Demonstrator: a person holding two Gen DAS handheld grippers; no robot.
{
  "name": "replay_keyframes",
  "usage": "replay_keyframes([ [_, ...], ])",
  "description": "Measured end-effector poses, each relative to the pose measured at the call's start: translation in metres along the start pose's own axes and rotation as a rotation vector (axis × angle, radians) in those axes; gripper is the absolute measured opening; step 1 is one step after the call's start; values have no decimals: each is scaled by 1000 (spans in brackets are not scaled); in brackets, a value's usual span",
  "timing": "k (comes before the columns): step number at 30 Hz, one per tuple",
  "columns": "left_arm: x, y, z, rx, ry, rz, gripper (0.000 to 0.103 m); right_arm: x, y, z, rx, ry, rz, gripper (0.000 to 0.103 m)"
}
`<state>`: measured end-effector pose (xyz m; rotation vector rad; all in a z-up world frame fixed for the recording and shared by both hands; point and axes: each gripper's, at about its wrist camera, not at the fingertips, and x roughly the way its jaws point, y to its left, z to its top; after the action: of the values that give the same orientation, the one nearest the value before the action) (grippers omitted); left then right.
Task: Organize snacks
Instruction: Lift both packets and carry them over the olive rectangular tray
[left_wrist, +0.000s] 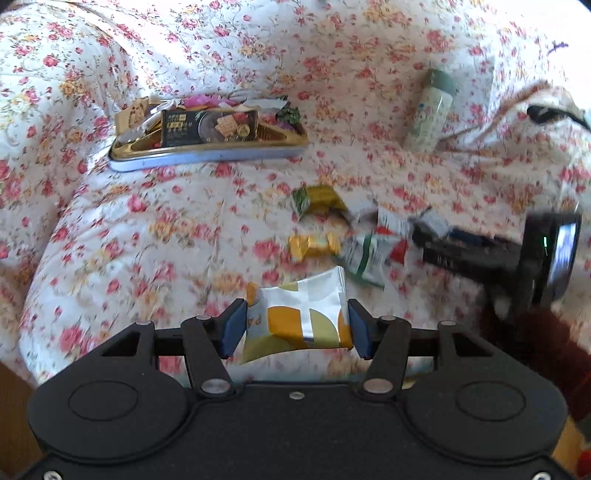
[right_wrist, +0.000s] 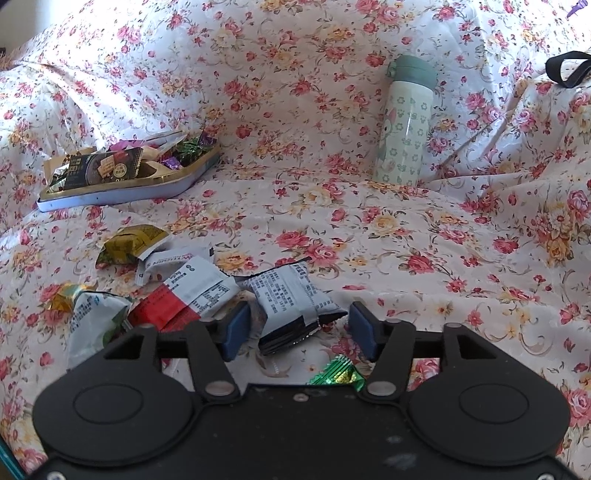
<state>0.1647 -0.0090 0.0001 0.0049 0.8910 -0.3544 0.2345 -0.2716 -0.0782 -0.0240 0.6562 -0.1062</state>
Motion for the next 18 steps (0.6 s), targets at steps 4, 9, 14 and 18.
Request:
replay_keyframes([
  [4,-4,-4,-18,13,27,28,61,2,1,2,-1,10,-14,75],
  [9,-7,-1,-33,-10,64,32,61,5,3,5,-9,23,-35,79],
  [14,-8,-1,-41,-17,77,40,61,9,10,13,-88,32,-55,79],
  [18,-8,1,-44,-34,84,35,61,14,16,20,-144,40,-55,77],
])
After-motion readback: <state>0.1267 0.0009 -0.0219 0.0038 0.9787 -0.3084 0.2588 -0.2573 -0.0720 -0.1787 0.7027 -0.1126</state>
